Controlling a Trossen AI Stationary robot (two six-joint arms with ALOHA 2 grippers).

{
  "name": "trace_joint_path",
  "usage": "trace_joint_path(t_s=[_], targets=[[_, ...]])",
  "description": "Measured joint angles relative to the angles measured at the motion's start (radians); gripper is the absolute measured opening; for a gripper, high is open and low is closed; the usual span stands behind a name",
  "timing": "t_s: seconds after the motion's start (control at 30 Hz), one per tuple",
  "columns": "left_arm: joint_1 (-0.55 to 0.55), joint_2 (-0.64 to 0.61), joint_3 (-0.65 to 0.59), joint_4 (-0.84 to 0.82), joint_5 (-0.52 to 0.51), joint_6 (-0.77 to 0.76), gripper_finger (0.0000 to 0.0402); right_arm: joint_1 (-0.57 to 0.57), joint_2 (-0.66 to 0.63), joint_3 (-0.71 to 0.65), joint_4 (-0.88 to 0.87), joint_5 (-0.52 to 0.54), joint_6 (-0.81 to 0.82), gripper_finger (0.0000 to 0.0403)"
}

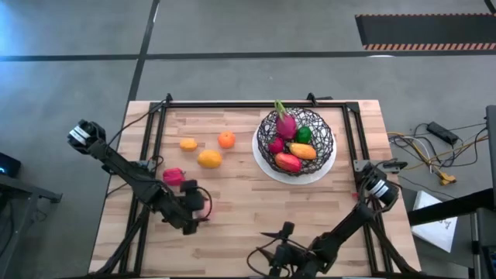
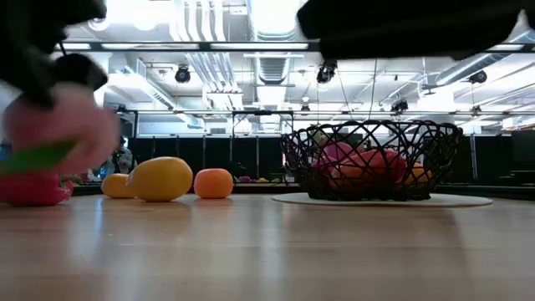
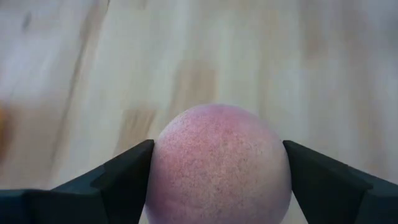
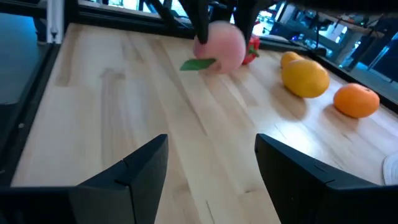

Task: Build produce basket
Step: Put the peach into the black basket

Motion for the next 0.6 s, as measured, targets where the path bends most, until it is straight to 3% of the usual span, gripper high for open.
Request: trace_joint_path(t_s=[0.27,0.4,0.6], targets=[[0.015,0.078,-0.130,0.760,-0.070,0.103,0.0311,-0.039,0.014,0.000,0.027,-0.044,0.017,0.0233],[0.021,0.174,-0.174,1.080,-0.079,0.108,0.0311,-0.054,0.014,0.043,0.047,-0.038,-0.100,0.0233],[0.021,0.326,-0.181,1.417,-0.093,0.127,0.0311,-0.052,0.014,0.163,0.048,0.077,-0.394,0.0233]])
